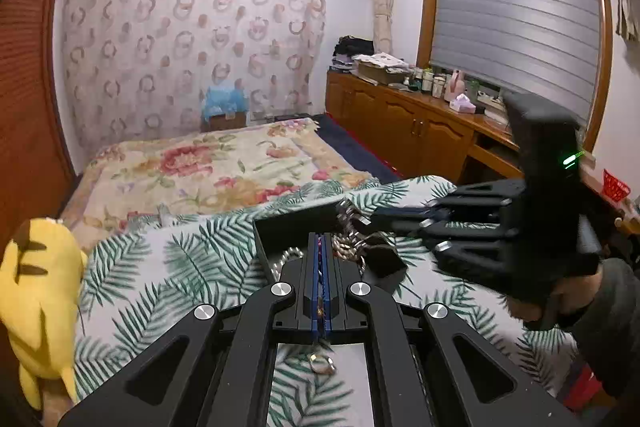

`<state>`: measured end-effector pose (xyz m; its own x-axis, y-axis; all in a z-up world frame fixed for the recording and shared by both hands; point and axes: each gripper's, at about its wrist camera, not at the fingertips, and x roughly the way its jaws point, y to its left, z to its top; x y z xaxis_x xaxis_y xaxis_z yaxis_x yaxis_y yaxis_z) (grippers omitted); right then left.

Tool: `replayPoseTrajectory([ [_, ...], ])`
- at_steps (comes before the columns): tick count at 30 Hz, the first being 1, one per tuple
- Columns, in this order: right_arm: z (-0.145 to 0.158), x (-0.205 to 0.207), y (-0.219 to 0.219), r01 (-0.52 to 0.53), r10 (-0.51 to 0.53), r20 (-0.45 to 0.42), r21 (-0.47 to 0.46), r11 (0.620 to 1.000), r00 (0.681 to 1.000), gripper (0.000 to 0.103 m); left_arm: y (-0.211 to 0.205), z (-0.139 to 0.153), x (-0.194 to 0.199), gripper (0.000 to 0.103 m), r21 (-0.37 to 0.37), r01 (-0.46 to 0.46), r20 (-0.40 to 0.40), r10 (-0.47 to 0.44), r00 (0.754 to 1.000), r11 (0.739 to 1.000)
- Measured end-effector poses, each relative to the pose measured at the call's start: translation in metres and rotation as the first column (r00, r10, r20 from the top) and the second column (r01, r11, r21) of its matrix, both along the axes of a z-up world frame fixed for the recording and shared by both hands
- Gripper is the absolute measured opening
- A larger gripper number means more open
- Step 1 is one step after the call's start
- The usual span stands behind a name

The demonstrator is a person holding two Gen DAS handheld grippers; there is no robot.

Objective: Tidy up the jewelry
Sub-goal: 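Carry the red bracelet and hair comb into the black box and open both grippers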

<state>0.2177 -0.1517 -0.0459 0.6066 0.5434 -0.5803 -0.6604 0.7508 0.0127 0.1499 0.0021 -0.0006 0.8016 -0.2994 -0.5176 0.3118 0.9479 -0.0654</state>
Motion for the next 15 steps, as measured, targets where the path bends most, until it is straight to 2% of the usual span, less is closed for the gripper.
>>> replayPoseTrajectory([
  [9,-0.028,0.043,0.007,0.032,-0.03,-0.057,0.041,0.999,0.998,0.006,-0.003,0.004,0.023,0.001,0.034,-0.021,0.002,0.021,1.0,0.999],
  [15,-0.032,0.047,-0.002,0.021,-0.011,-0.096,0.104,0.994,0.995,0.009,-0.009,0.002,0.036,0.001,0.051,-0.021,-0.014,0.022,1.0,0.998],
])
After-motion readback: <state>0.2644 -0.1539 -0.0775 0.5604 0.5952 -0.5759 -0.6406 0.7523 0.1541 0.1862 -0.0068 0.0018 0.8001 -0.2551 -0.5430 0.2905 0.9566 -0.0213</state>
